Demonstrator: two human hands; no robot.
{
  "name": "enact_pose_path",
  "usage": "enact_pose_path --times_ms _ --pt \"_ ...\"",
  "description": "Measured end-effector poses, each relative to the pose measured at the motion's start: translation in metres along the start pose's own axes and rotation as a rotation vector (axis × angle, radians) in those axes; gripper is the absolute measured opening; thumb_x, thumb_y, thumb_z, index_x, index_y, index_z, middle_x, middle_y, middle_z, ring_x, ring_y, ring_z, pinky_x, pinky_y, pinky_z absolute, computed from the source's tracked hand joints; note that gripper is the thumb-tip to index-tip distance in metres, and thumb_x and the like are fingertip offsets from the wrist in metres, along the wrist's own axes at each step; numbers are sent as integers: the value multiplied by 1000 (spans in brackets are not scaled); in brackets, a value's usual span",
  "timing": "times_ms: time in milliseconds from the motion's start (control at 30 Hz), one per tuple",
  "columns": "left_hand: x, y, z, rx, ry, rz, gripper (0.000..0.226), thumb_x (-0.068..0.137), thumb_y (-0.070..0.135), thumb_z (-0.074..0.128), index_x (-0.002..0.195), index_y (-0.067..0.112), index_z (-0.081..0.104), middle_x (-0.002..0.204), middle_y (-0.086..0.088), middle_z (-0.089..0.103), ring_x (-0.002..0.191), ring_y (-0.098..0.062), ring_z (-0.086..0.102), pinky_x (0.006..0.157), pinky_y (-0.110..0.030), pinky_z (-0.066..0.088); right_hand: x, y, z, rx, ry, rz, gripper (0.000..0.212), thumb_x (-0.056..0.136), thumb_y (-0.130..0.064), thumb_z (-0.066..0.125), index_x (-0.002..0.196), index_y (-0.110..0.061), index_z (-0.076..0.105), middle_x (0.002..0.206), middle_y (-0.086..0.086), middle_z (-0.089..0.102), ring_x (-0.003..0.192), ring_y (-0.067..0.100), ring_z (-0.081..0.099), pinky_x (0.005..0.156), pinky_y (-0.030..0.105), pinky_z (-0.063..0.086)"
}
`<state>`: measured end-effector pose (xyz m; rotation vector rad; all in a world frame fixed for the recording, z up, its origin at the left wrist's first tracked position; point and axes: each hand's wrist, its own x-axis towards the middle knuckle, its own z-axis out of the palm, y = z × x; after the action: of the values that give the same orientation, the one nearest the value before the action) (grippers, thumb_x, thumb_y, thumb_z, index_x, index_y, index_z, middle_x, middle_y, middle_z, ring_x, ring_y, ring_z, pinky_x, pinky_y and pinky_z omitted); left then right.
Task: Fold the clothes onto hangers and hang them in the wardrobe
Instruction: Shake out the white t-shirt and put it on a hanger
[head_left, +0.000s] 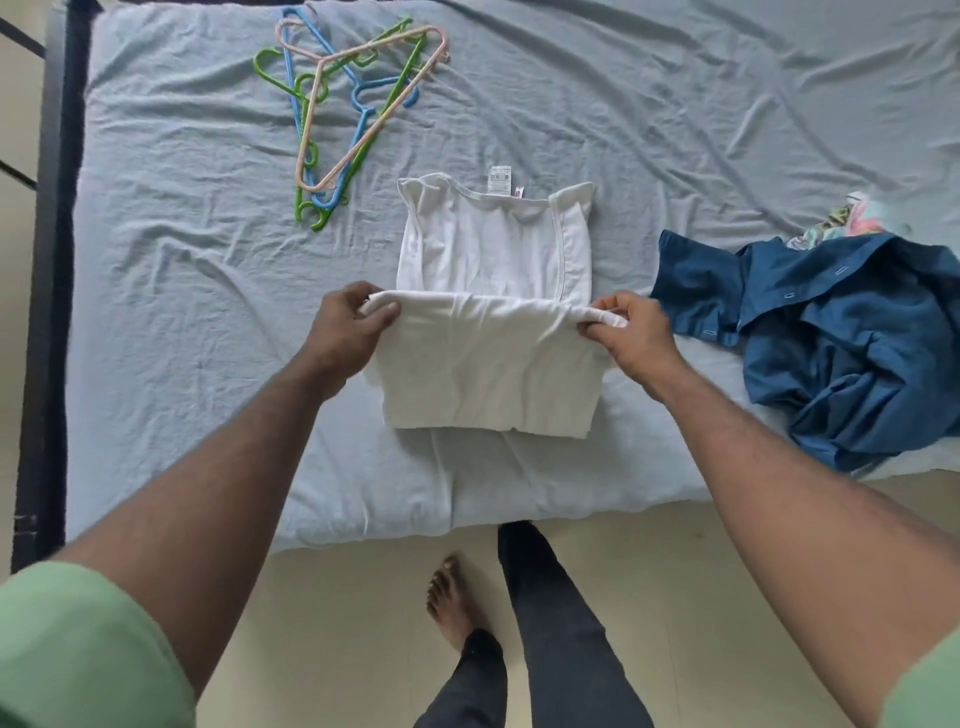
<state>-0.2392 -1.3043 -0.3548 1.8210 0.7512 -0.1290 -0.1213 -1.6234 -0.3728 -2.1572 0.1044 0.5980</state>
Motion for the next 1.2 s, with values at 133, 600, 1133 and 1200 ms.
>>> enact_pose_path --times_ms 133,600,1133,1200 --pt "56 16 20 39 93 -14 6 96 18 67 97 13 64 78 2 57 65 -8 51 55 -18 42 51 -13 -10 -18 -32 7 18 79 -20 86 88 -23 71 84 -8 69 77 6 64 68 21 51" --pt "213 52 54 262 167 -27 17 97 23 63 108 9 66 96 -4 59 91 -19 54 75 -28 38 214 -47 -11 -179 -7 -38 17 85 -24 82 97 -17 73 91 -5 68 82 8 63 64 15 45" --pt "216 57 26 204 76 -30 19 96 16 67 86 0 67 74 -13 69 55 -9 62 56 -22 52 221 -101 79 -487 15 -286 11 88 -16 61 96 -19 68 101 -2 68 108 25 57 85 39 30" --pt "213 57 19 198 61 -41 22 97 16 65 88 -3 66 73 -13 68 50 -1 60 50 -16 49 216 -117 99 -459 -6 -305 11 88 -15 58 93 -19 68 97 -4 68 104 24 58 84 39 31"
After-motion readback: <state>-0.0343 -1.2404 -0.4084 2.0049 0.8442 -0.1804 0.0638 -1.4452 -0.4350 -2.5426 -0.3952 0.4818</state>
